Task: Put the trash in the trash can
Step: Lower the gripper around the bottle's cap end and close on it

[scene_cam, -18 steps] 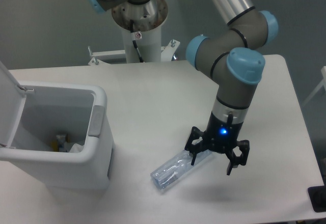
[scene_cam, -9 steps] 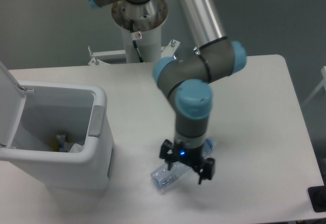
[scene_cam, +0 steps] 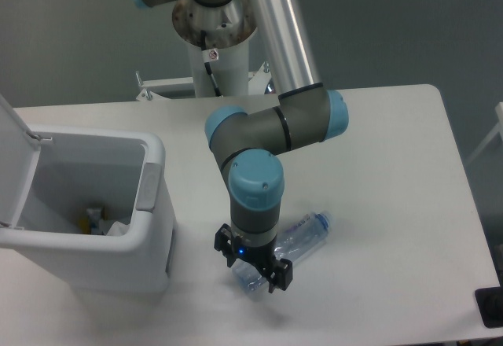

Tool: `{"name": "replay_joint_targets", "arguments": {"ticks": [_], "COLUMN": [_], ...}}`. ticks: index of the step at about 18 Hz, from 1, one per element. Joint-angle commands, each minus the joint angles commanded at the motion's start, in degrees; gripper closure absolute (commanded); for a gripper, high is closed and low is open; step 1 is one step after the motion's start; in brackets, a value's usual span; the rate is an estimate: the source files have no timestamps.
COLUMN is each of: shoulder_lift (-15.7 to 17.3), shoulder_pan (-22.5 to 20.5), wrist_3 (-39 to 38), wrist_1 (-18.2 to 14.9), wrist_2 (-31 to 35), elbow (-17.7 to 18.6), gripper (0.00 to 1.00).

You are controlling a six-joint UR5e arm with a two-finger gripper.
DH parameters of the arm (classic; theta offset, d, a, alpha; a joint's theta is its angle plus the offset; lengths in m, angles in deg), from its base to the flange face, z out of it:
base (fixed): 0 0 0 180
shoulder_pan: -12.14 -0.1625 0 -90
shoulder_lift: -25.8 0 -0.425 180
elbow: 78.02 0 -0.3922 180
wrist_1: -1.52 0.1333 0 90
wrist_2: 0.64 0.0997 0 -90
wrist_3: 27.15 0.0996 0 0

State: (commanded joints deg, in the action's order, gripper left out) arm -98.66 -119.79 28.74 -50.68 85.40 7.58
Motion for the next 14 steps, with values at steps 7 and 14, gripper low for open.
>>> {"name": "replay_joint_targets", "arguments": {"ticks": [7,14], "shoulder_lift": [-4.2,-4.5], "shoulder_pan": [2.6,3.2], "wrist_3": [-0.1,-0.7], "wrist_1": [-0.4,-0.4], "wrist_2": [5.6,7.6], "elbow": [-2.9,-2.9], "gripper": [0.02,0.02]}}
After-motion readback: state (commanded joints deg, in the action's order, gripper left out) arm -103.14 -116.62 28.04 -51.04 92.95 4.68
